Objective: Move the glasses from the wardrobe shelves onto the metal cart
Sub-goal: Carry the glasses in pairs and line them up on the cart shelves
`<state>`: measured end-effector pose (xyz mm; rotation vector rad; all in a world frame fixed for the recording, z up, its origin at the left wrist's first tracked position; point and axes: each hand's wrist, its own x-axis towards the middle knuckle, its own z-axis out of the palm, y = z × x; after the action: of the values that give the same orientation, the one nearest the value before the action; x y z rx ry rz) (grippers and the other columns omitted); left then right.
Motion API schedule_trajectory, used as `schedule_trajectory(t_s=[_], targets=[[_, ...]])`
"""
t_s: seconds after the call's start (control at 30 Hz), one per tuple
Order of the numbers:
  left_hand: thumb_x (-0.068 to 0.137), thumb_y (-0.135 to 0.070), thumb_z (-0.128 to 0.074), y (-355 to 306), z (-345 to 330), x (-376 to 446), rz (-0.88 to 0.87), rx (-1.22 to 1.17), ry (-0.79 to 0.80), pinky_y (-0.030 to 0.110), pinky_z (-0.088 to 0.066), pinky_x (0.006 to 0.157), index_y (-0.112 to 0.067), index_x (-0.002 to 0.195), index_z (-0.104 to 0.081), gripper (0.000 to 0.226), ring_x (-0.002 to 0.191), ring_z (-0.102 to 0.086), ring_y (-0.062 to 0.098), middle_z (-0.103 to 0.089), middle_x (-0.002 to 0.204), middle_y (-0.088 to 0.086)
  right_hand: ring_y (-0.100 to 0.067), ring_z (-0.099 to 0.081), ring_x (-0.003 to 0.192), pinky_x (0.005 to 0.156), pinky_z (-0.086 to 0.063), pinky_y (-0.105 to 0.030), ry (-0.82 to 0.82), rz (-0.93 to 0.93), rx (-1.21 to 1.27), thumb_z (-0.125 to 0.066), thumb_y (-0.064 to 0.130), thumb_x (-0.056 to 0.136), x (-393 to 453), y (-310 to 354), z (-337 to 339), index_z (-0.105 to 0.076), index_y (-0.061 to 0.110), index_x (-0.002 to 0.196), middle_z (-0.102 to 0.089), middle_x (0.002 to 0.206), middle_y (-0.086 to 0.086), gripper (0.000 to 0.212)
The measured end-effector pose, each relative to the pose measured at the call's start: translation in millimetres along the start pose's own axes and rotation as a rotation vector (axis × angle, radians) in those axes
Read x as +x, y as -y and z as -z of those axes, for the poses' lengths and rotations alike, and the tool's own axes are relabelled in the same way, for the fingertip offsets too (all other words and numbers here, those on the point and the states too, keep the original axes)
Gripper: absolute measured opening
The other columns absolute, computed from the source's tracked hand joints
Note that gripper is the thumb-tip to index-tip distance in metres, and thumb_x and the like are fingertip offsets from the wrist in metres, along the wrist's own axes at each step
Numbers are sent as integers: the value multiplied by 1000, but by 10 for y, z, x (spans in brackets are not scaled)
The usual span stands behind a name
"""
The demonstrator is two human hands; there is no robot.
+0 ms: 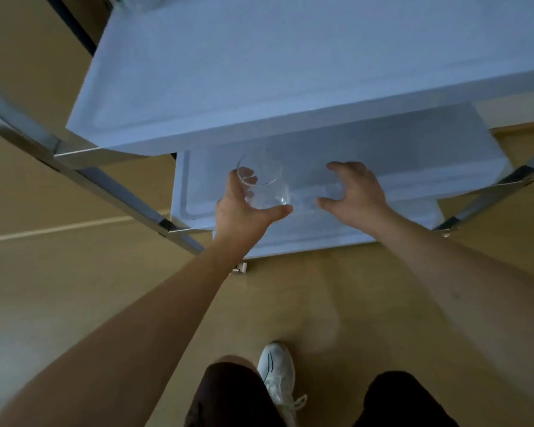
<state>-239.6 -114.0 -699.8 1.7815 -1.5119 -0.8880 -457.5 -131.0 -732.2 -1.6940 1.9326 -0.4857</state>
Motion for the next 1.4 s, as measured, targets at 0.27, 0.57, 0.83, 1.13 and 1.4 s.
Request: schedule_trajectory(t_s=[0.27,0.57,0.83,1.13,1.4], targets=[[56,-36,-99,167,-384,572,-189,-66,-117,35,-54,92,-29,120,-50,81,102,-63,9,-65,112,-12,-32,-43,135,114,-27,-32,-198,177,-14,-81,34,81,545,-318,-209,-53,15,143,-51,141,-17,71],[55,-43,-98,123,-688,772,-221,-132,-175,39,-56,91,-30,119,-53,80,98,-64,10,-62,110,-12,-35,-45,132,111,-33,-32,-234,177,51,-80,40,80,562,-565,-257,-52,21,144,-52,142,-14,73],[59,-45,-96,159,-862,866,-279,-77,-139,36,-55,98,-26,142,-47,98,108,-65,12,-63,124,-8,-30,-53,127,107,-41,-36,-256,243,143,-83,43,76,537,-389,-232,-52,23,143,-58,137,-8,77],[82,-43,-81,579,-419,1101,-340,448,-132,41,-32,115,-29,144,-52,70,142,-37,25,-50,150,1,-22,-52,131,103,-41,-27,-204,277,286,-88,48,71,600,-76,-487,-34,23,151,-56,141,-4,100],[95,-70,-43,751,-509,1469,-334,655,-52,44,-23,121,-35,145,-50,62,146,-34,26,-44,156,-1,-15,-59,104,85,-40,-18,-275,252,364,-94,43,62,952,11,-665,-49,20,139,-63,118,2,92]])
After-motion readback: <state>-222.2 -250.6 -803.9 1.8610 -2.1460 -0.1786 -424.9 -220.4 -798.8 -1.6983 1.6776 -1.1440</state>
